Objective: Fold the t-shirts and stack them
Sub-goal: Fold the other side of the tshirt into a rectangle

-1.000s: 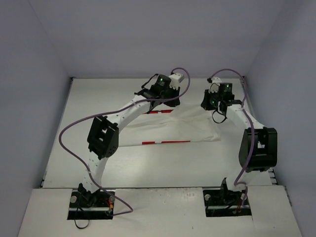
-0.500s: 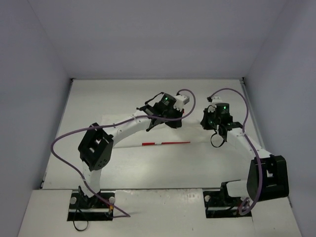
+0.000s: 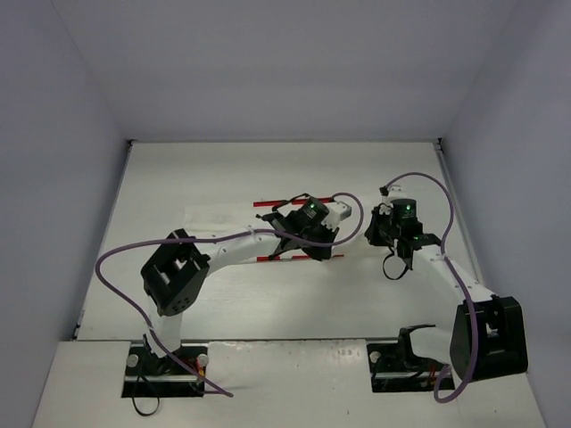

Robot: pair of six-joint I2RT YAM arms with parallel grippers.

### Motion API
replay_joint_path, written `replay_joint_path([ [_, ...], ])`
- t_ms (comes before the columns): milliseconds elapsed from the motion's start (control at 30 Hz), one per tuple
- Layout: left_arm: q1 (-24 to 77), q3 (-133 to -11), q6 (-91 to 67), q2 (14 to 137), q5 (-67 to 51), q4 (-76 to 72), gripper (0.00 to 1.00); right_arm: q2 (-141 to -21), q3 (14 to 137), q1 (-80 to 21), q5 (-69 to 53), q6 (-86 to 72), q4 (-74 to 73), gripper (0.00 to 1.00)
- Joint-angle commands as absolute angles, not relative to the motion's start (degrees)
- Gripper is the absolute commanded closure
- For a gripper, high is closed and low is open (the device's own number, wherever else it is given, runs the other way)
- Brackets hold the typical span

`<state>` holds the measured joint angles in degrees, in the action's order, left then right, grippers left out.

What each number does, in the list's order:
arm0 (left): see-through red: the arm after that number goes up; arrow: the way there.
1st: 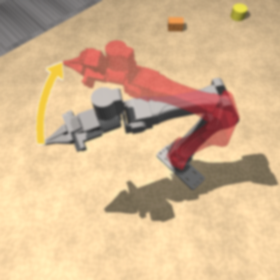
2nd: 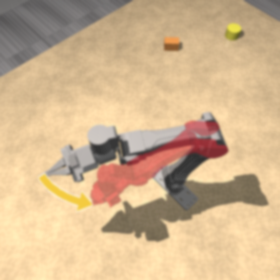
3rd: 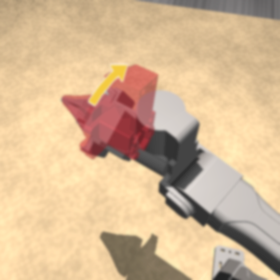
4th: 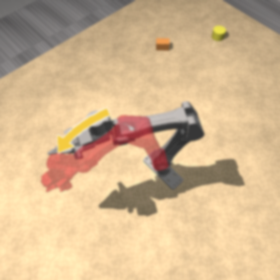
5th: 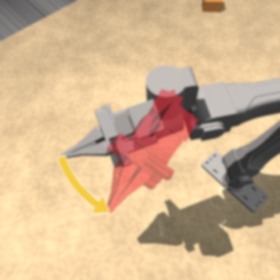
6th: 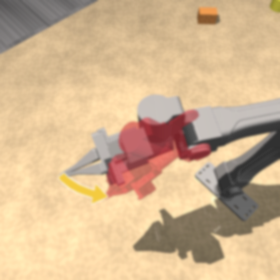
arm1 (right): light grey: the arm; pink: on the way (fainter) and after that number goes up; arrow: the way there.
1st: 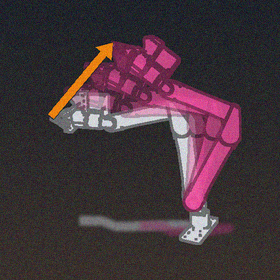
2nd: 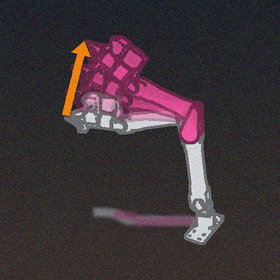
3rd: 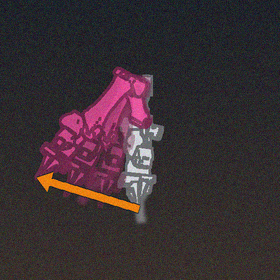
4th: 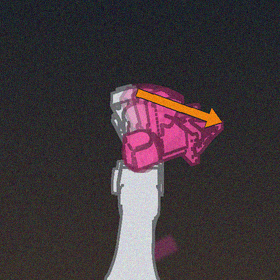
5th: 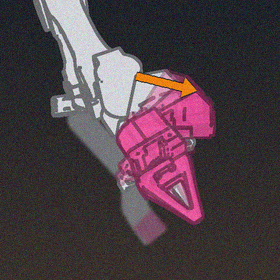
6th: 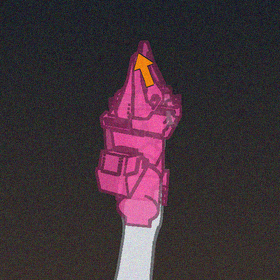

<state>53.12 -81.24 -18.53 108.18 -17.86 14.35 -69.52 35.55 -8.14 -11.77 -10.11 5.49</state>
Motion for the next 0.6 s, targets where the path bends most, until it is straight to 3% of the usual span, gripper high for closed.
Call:
replay_joint_path([
  [0,51.75,-86.39,-14.97,103.36,-15.11,14.03,1.0,-70.2,38.04,-8.13,-10.22,-9.12,8.26,1.0],
  [333,42.05,-100.39,-8.09,111.84,-11.96,16.8,1.0,-83.15,50.62,-8.09,-9.03,-7.38,10.0,1.0],
  [567,40.86,-107.57,-5.48,121.16,-12.28,17.93,1.0,-90.23,57.53,-8.17,-9.96,-6.5,10.28,1.0],
])
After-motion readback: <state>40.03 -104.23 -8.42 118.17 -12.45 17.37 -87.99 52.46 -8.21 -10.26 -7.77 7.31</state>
